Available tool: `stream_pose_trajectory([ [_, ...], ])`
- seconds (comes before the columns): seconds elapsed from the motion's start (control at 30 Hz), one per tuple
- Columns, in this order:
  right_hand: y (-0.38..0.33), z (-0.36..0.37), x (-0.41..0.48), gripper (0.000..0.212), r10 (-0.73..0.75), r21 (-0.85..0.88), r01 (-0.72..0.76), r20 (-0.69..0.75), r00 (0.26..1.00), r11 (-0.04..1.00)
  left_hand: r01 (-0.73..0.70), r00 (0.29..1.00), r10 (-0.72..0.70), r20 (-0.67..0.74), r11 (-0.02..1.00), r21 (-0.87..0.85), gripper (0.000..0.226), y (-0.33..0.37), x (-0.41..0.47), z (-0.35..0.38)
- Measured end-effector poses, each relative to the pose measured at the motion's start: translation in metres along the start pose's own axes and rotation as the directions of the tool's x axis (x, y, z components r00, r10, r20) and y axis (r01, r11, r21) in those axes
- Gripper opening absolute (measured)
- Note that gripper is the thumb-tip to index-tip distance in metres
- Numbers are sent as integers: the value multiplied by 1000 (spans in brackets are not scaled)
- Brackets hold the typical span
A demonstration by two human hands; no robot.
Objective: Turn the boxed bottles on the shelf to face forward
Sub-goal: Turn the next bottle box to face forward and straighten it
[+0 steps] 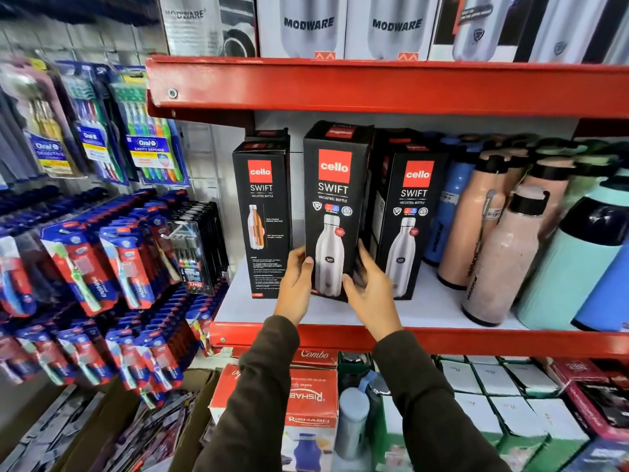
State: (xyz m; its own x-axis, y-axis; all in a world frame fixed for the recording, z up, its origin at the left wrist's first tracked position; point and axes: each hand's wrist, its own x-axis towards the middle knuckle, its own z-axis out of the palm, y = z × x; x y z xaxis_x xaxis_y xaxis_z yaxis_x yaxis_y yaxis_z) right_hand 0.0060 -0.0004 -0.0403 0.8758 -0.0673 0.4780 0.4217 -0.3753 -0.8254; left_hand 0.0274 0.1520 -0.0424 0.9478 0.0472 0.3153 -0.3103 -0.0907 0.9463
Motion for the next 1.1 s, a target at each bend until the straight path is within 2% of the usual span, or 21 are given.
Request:
stream_pose_trajectory([
  [0.23, 8, 5, 13, 61, 0, -104, -8, -72, 997, 995, 4, 997, 3, -78, 996, 87, 32, -6, 5, 10],
  [0.43, 11, 8, 18, 54, 32, -177, -53, -121, 992, 983, 65, 994, -53, -99, 991, 119, 33, -11, 10, 18],
  [0.63, 14, 10, 19, 49, 105, -176, -136, -175, 979, 975, 47, 994, -31, -108, 987, 152, 32, -12, 11, 22],
  [0.8, 13, 12, 19, 44, 100, -217, -142, -192, 976, 966, 54, 992, -35, -121, 987, 155, 33, -10, 11, 23],
  [0.97, 7, 13, 10, 46, 23, -183, -70, -247, 969, 981, 40, 988, -25, -150, 994, 97, 38, -5, 2, 21],
  [1.1, -4, 16, -2, 48, -101, -116, 64, -350, 931, 991, -120, 963, 142, -229, 987, 109, 38, 2, -10, 16],
])
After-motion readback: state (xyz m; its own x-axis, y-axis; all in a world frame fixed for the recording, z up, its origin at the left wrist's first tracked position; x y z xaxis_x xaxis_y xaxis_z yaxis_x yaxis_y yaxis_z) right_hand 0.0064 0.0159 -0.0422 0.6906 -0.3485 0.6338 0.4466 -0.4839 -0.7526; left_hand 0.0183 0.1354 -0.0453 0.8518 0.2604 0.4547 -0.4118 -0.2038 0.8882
